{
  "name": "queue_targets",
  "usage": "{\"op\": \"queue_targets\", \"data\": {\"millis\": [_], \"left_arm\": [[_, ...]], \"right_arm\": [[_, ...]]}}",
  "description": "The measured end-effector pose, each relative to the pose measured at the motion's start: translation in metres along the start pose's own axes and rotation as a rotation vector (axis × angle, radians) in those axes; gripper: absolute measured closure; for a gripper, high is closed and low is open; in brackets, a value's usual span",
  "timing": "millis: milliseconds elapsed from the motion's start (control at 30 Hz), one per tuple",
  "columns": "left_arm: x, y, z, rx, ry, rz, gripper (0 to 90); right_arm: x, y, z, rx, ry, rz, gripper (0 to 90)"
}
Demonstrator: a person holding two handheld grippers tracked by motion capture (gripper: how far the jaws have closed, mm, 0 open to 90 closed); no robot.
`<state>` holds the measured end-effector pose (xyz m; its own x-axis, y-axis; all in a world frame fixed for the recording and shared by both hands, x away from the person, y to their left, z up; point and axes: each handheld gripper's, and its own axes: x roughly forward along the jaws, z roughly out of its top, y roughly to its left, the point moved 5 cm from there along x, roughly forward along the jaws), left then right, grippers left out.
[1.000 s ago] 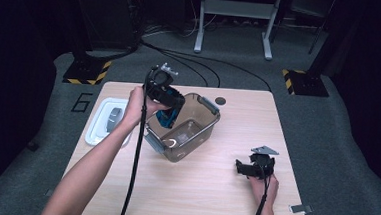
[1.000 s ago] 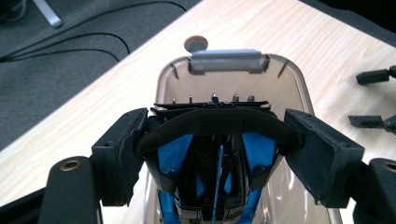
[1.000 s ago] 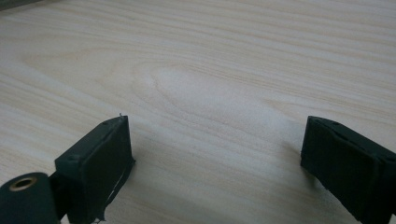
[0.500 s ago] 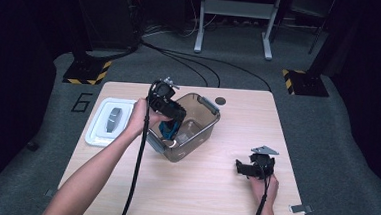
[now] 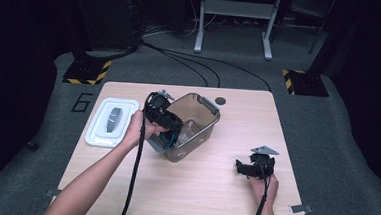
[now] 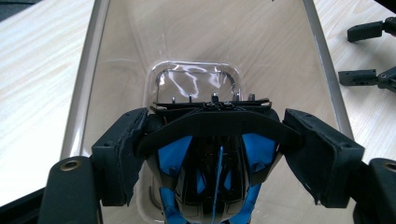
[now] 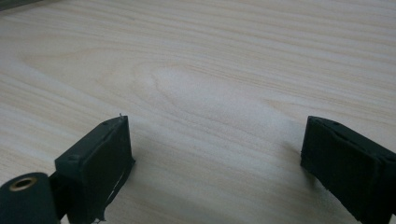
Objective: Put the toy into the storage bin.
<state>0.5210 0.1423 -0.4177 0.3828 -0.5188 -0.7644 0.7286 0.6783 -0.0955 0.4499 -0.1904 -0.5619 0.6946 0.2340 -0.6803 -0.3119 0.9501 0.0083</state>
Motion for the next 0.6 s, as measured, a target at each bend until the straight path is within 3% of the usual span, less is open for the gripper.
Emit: {"op": "queue_targets", "data": {"millis": [100,600], "left_arm": [[0.003,0.0,-0.004,-0.017,-0.008,-0.004,24.6],[0.012,-0.001,-0.016,0.02,0.035,-0.022,24.5]], "right_arm": [[0.0,0.0,0.0,0.0,0.0,0.0,7.9],[0.0,0.0,0.0,0.0,0.0,0.0,7.9]]}}
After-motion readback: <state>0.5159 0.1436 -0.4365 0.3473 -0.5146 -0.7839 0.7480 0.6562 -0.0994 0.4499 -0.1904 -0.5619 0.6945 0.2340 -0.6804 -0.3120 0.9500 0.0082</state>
